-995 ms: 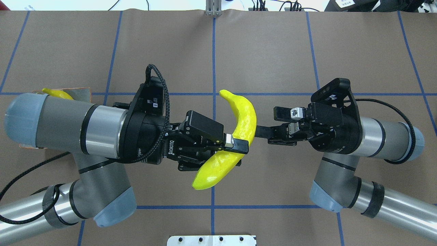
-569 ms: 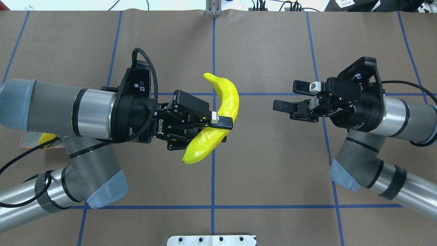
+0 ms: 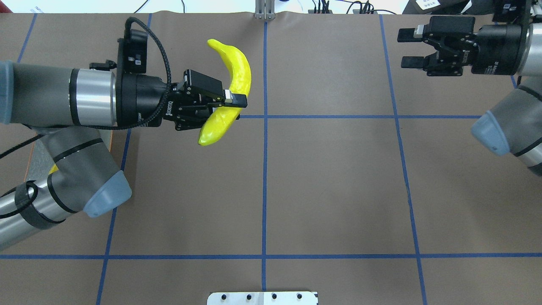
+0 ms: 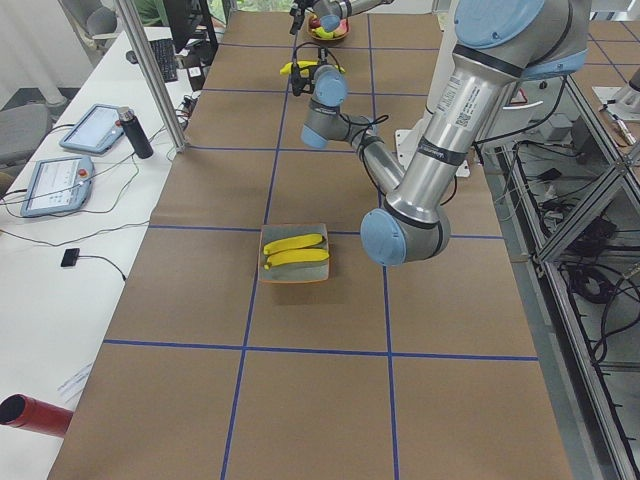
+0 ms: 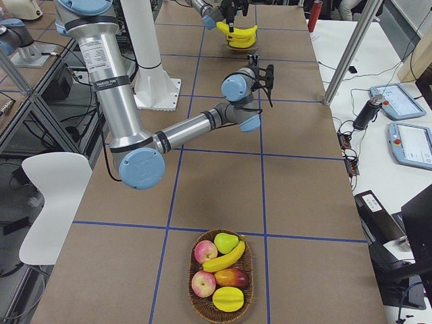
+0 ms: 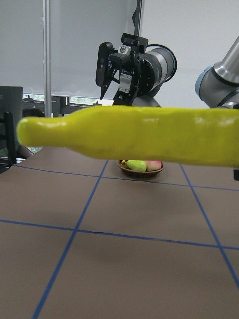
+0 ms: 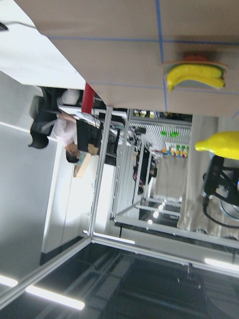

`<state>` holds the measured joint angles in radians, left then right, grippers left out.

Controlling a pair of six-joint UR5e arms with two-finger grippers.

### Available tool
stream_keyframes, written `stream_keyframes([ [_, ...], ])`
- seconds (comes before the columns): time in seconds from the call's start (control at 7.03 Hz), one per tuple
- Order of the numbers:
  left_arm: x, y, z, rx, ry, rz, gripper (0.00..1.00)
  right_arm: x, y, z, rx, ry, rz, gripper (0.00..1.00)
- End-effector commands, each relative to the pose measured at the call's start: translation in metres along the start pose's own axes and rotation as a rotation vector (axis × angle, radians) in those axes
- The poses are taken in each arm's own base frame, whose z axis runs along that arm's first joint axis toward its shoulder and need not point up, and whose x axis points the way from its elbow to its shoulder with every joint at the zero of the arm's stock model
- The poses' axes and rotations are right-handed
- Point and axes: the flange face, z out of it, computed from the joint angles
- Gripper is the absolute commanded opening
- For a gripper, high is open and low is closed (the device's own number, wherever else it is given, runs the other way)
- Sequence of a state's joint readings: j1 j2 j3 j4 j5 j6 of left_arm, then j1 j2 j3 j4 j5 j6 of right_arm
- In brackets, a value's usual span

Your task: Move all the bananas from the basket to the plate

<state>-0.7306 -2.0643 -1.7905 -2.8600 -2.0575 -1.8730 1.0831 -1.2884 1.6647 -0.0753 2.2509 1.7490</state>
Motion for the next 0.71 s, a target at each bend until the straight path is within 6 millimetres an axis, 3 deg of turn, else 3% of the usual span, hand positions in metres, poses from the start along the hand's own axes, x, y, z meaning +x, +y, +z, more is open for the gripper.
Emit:
stream_keyframes([
  [0.0, -0.012, -0.056, -0.015, 0.137, -0.191, 0.082, 0.00, 0.056, -0.039, -0.025, 0.008, 0.295, -0.070, 1.00],
  [0.14, -0.022, -0.090, -0.032, 0.208, -0.334, 0.123, 0.00, 0.093, -0.055, -0.036, 0.010, 0.443, -0.049, 1.00],
  [0.28, -0.046, -0.118, -0.057, 0.245, -0.483, 0.177, 0.00, 0.124, -0.067, -0.037, -0.043, 0.573, -0.108, 1.00],
  [0.57, -0.085, -0.157, -0.099, 0.236, -0.770, 0.253, 0.00, 0.170, -0.080, -0.046, -0.140, 0.815, -0.164, 1.00],
])
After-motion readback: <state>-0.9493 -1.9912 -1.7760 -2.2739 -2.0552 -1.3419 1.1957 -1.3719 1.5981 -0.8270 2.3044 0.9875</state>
